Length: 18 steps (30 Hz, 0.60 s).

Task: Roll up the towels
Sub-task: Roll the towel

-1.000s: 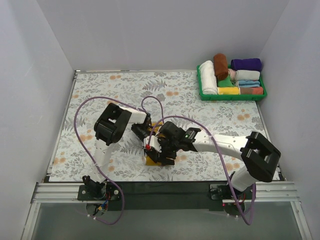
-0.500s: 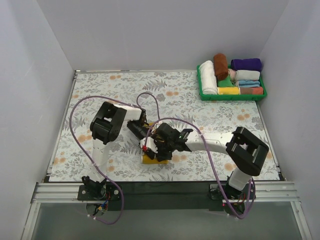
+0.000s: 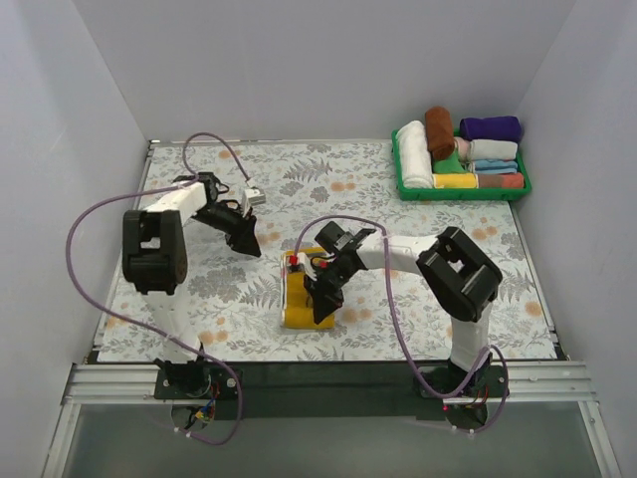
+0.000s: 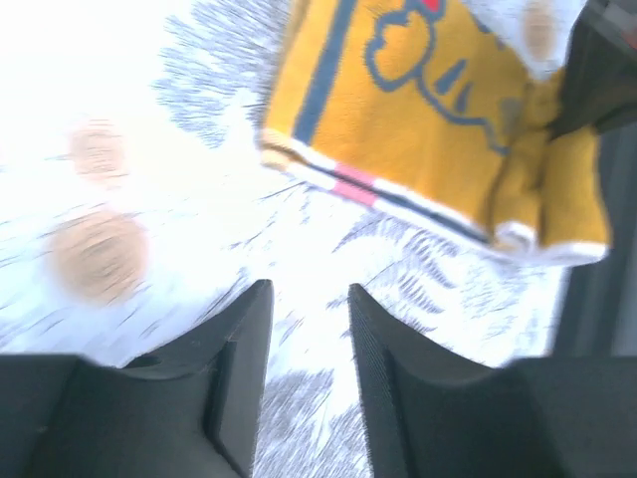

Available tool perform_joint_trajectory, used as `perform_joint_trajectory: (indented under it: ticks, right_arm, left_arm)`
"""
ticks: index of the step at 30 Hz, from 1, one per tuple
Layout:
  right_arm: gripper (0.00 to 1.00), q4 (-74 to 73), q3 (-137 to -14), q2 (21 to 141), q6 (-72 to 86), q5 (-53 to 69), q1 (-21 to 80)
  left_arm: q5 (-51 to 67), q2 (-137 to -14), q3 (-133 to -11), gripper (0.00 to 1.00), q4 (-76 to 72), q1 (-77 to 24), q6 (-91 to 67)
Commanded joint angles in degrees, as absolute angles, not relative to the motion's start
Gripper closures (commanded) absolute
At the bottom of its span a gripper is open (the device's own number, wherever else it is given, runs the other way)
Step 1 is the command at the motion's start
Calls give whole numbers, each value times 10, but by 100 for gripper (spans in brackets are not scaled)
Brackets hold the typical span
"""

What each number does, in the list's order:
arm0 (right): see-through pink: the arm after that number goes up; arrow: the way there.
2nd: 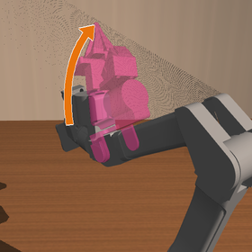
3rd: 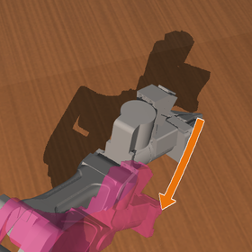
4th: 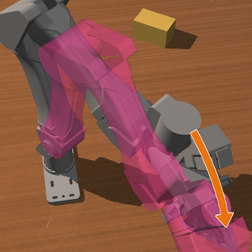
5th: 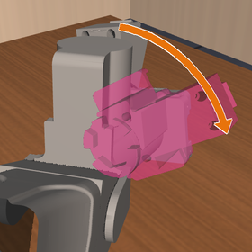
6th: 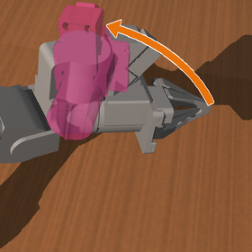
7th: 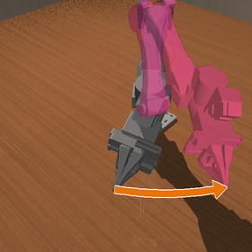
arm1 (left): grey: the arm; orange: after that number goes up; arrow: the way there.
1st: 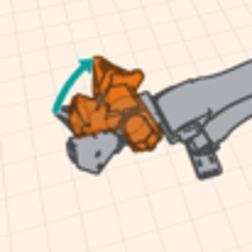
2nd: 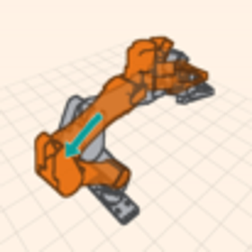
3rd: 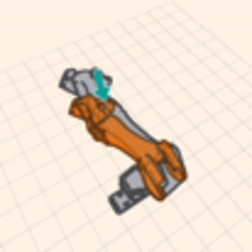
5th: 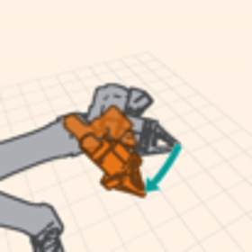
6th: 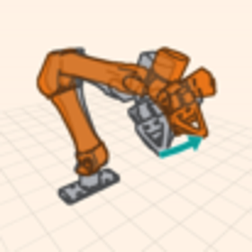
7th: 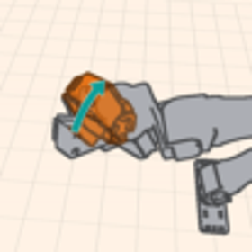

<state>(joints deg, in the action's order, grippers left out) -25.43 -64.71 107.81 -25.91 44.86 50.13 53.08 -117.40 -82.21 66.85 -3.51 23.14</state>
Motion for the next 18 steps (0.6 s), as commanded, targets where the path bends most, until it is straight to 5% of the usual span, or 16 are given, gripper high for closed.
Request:
perform_joint_trajectory:
  ticks: [1,9,18]
  right_arm:
    - [99,-372,-677,1138,-239,515,476]
    - [99,-458,-776,1266,-250,575,446]
    - [99,-490,-821,1335,-240,580,440]
  left_arm:
    - [498,-1015,-753,61,557,-36,222]
    - [300,-654,-492,43,365,-228,185]
    - [111,-596,-363,39,283,-535,124]
